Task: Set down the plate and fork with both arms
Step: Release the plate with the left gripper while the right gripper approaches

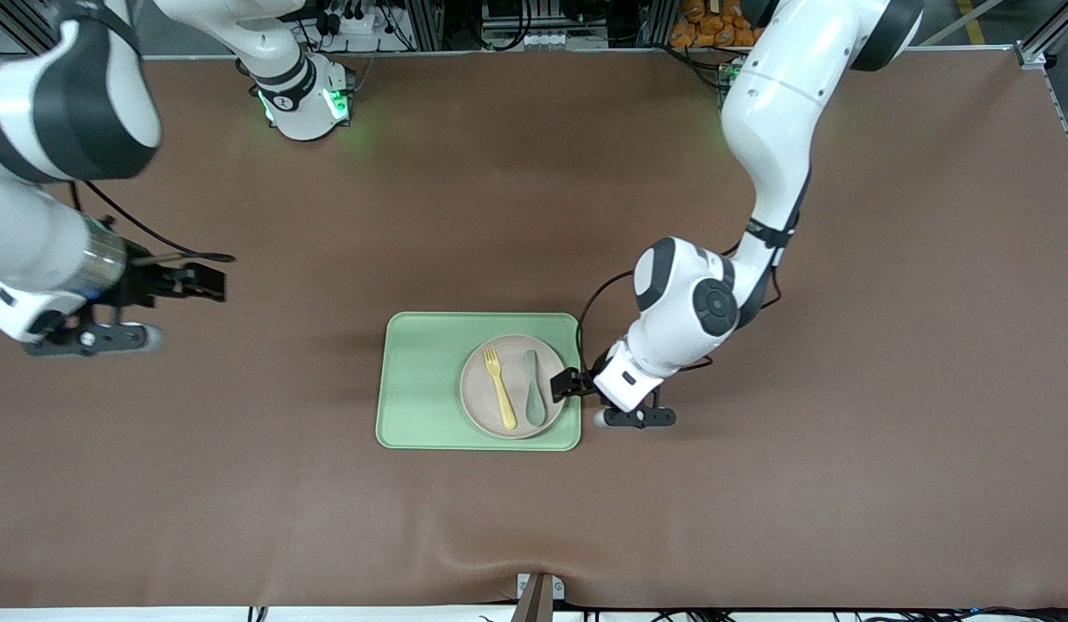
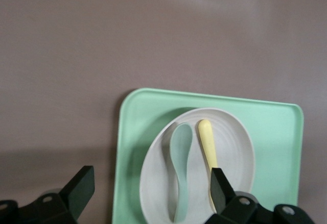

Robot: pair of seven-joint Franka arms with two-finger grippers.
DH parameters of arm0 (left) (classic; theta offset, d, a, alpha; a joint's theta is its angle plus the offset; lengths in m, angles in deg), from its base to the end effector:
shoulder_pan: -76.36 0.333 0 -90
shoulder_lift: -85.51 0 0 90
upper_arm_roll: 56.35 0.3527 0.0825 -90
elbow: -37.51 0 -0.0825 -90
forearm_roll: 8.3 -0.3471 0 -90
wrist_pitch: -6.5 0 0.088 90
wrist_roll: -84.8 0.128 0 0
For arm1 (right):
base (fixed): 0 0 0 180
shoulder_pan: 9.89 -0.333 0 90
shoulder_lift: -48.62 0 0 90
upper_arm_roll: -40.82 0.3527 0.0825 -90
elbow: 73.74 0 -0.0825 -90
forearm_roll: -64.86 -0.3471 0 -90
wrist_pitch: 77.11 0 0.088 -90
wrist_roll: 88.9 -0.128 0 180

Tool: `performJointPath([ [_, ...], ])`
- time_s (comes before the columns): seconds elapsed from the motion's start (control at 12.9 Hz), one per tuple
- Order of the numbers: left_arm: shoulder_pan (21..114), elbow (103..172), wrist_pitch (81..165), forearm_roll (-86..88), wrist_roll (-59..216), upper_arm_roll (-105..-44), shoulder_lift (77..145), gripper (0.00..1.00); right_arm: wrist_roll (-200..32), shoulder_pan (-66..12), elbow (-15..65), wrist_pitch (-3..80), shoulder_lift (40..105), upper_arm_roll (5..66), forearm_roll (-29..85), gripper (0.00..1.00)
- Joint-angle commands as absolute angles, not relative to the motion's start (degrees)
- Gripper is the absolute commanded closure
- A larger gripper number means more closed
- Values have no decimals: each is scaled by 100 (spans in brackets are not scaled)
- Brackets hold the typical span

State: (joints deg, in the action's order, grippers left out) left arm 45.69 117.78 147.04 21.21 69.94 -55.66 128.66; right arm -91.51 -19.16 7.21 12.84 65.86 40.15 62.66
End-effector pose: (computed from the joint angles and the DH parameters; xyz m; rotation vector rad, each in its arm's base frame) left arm 0.6532 -0.3871 0.3166 2.6764 0.1124 0.1726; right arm 0.5997 0.0967 0.5384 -3.1086 -0.1588 0.2284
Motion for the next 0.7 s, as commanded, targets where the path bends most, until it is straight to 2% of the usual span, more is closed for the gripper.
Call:
performJointPath([
  [0.0,4560,12004,13994,2132,6889,-5293,12157,0,-9206,-2200,606,1656,7058,3986,5872,0],
  [0.23,4621,12013,12949,1413,6793,-4994,11515,0,-9994,-2702,528,2368,7462,3986,5880,0],
  [0.46,5007,12004,12096,868,6625,-4993,10988,0,-10524,-3193,-121,2642,8173,3977,5897,0],
  [0.54,5156,12004,11867,675,6634,-5002,10820,0,-10516,-3317,-393,2704,8419,3968,5915,2],
  [0.62,5228,12004,11621,490,6643,-4993,10653,0,-10542,-3466,-570,2783,8648,3968,5915,10],
])
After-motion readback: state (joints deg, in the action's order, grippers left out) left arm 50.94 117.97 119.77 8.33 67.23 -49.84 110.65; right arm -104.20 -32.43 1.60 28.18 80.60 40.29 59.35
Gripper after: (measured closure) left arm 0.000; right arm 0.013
